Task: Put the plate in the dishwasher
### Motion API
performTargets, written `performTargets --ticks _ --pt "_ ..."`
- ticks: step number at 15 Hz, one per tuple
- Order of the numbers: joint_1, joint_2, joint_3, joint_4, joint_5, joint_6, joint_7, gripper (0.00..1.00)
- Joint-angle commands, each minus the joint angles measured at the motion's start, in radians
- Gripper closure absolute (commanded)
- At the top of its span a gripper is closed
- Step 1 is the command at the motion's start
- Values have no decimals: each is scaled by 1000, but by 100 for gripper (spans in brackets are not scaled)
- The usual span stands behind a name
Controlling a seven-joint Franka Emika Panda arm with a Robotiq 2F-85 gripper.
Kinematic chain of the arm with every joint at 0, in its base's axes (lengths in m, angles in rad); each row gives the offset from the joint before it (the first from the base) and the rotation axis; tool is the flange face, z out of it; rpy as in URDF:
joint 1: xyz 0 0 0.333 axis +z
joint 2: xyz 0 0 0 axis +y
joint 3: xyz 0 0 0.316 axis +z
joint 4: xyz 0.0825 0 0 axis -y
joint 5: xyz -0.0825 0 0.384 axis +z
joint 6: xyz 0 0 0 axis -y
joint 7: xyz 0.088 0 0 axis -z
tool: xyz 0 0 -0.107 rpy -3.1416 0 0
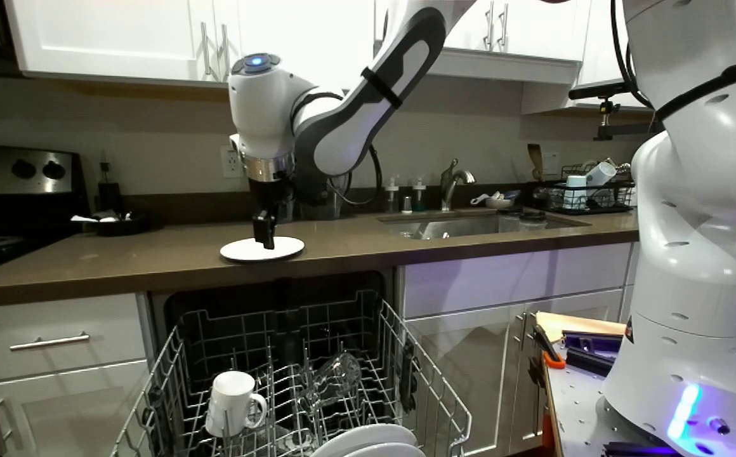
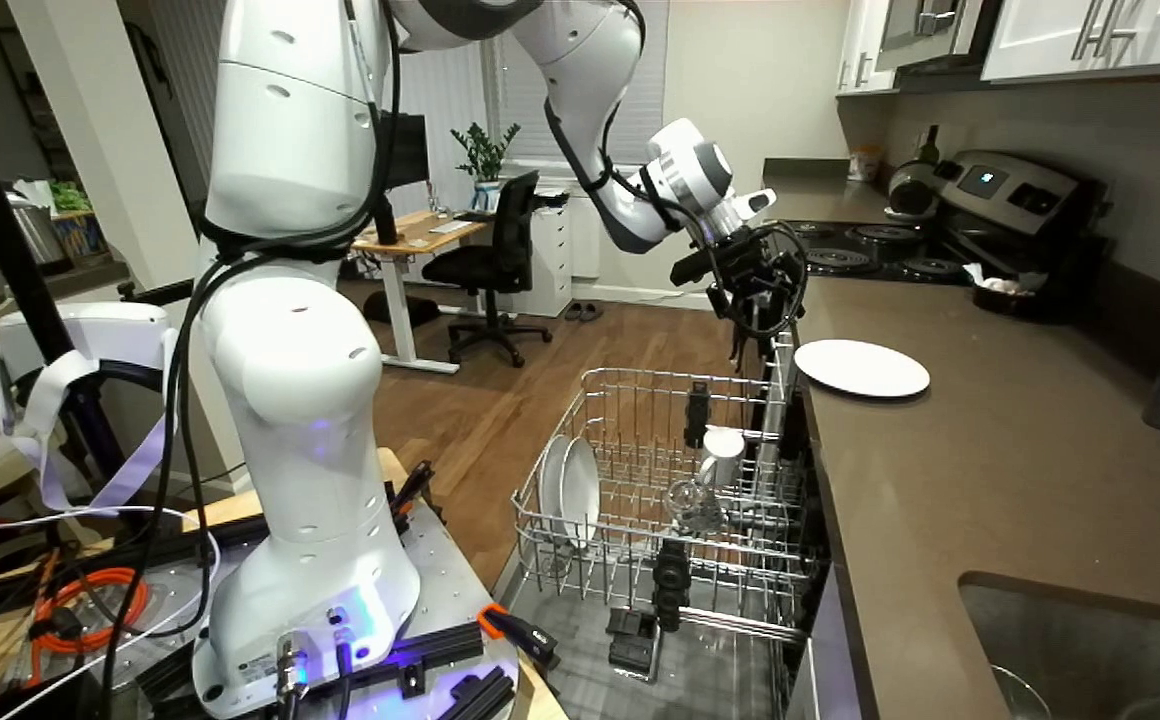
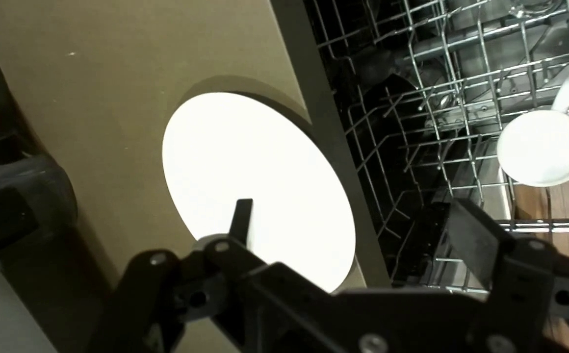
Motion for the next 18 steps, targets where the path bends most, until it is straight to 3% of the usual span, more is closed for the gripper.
performTargets --ticks 1,11,16,18 --pt "42 59 -28 49 -111 2 61 0" --pt "71 230 -55 201 -342 -42 152 0" --pt "65 307 -58 286 -374 -90 140 0" --pt "64 330 -57 311 -376 -114 135 5"
